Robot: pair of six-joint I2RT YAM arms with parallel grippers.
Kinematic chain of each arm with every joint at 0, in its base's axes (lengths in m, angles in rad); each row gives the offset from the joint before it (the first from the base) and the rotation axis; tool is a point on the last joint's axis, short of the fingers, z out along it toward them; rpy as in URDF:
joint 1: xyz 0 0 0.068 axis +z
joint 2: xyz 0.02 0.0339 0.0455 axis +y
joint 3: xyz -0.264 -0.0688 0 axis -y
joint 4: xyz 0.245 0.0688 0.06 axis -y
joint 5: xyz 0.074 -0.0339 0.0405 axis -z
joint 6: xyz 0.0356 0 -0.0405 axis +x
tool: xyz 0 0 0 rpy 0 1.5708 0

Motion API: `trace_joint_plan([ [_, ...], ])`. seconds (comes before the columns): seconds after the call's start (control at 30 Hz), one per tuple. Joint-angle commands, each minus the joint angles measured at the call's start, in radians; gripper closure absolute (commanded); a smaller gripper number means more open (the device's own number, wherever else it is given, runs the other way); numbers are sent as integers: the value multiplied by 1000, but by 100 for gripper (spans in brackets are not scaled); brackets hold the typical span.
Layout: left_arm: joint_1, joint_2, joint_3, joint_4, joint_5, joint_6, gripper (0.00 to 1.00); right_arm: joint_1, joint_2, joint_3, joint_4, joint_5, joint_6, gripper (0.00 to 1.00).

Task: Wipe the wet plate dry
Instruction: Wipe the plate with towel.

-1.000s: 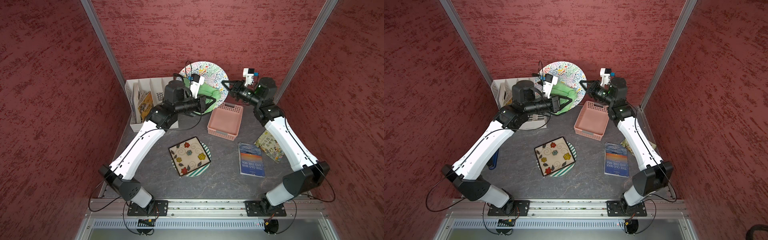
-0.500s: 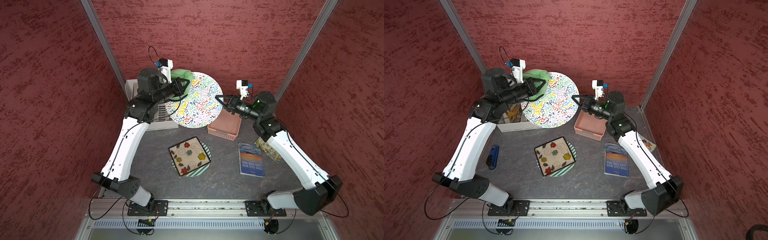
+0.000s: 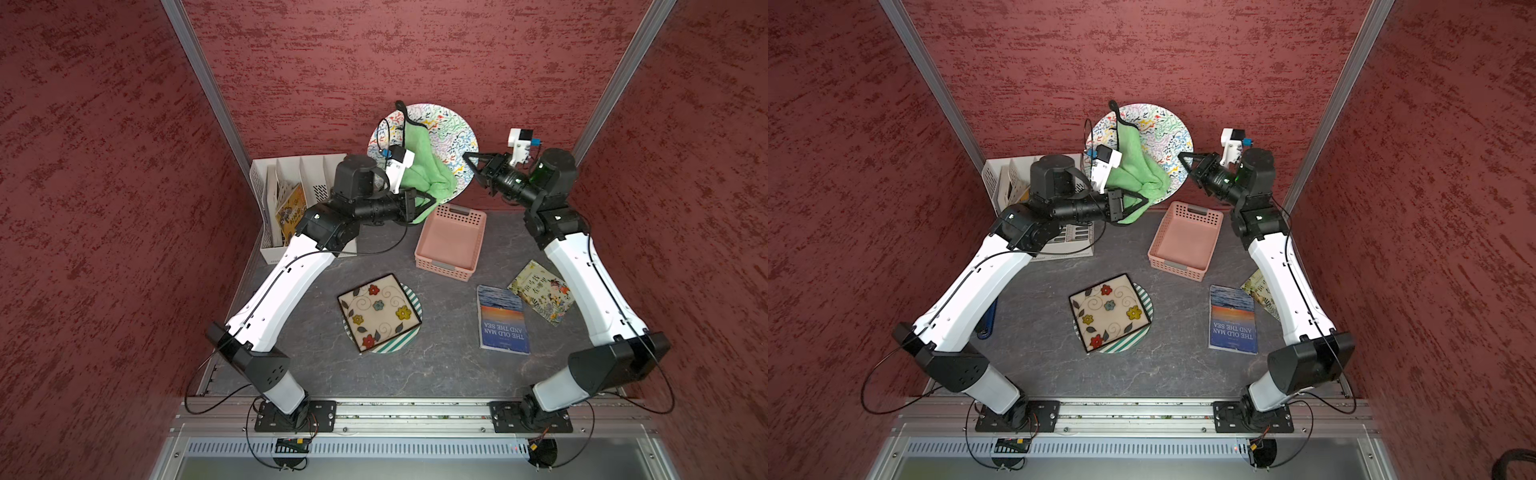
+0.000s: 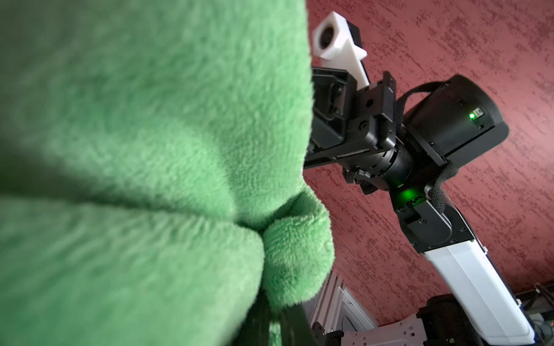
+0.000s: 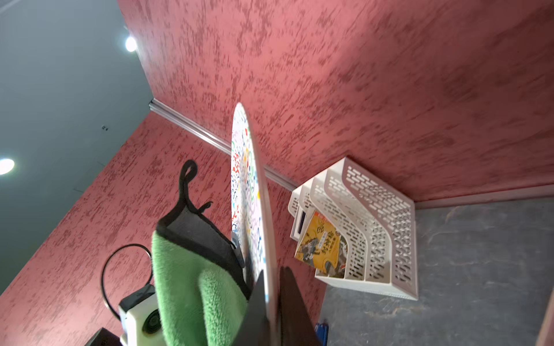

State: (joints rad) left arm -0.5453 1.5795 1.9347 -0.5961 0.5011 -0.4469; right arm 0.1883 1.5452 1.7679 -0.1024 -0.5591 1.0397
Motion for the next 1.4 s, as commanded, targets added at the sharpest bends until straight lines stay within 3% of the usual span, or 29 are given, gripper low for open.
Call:
trace_joint_plan([
  [0.0,120,-102,-133,133,-32,-211,100,-16,-142,31,171,6,76,100],
  [0.1,224,-200,-328,642,9,-562,100,-42,-176,-80,335,37,256,100],
  [0.17,268,-195,-369,866,2,-741,100,-52,-174,-134,492,47,388,100],
  [0.3,272,-122,-256,1053,20,-872,100,-37,-139,-178,710,2,581,100],
  [0.43,242,-33,-118,1198,9,-977,100,-10,-146,-260,753,-39,611,100],
  [0.7,145,119,106,1361,-36,-1094,100,62,-95,-249,842,-127,649,100],
  [0.87,42,210,234,1342,-54,-1091,100,120,-25,-171,888,-135,668,100],
  [1.03,-69,279,264,1331,-96,-1100,100,144,36,-58,845,-95,620,100],
  [1.23,-170,313,230,1363,-101,-1102,100,54,124,111,696,53,573,100],
  [1.37,-166,263,140,1398,-121,-1097,100,-61,131,131,667,104,573,100],
])
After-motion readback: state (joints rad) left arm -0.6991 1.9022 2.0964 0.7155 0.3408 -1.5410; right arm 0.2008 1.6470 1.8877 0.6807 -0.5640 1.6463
